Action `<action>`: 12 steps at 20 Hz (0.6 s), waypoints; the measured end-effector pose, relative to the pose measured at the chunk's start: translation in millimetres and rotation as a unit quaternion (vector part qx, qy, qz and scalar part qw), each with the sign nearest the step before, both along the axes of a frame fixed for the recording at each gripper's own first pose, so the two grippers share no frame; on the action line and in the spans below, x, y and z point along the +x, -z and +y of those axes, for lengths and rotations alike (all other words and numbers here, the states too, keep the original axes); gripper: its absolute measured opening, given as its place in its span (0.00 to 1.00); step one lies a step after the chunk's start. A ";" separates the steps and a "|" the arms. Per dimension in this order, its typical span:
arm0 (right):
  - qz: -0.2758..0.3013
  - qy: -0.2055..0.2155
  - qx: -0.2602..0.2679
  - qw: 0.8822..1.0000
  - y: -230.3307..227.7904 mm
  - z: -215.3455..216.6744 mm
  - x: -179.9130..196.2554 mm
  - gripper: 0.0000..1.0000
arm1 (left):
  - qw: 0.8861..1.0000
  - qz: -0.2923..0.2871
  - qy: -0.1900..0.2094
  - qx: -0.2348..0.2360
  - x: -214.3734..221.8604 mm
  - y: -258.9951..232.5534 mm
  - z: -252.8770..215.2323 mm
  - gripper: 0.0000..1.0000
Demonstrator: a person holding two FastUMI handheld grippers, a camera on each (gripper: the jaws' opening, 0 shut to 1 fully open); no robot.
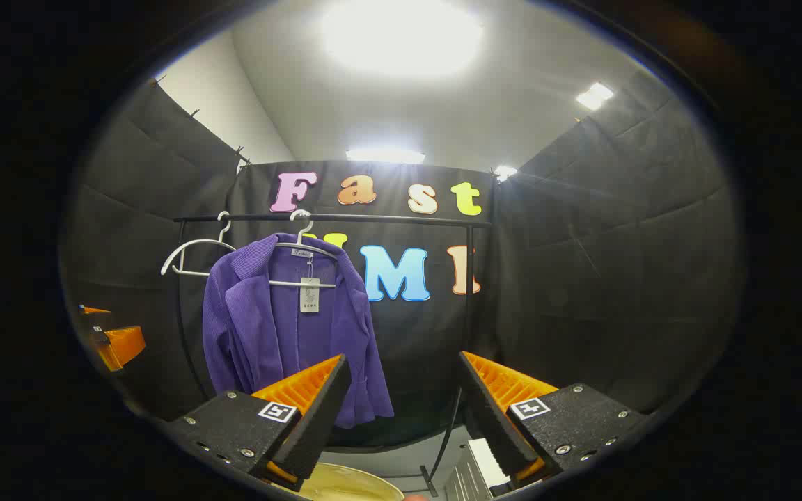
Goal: Grasp the clothes on the hanger with both hands and then place them into the laundry hamper below.
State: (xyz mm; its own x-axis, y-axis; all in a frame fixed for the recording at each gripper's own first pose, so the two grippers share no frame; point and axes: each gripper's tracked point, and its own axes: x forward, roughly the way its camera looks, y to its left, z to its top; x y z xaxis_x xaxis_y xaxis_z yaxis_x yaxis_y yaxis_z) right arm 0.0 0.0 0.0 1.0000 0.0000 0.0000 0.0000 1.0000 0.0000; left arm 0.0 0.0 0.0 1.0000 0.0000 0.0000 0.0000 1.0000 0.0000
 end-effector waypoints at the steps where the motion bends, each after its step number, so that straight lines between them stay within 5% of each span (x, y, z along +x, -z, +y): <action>1: 0.000 0.000 0.000 1.000 -0.1 -0.1 -0.5 0.95 | 1.000 0.001 0.000 0.000 -2.5 0.0 0.9 1.00; 12: -0.002 0.003 0.006 1.000 -0.5 -1.5 0.7 0.95 | 1.000 -0.004 0.005 0.008 2.3 -5.9 -4.8 1.00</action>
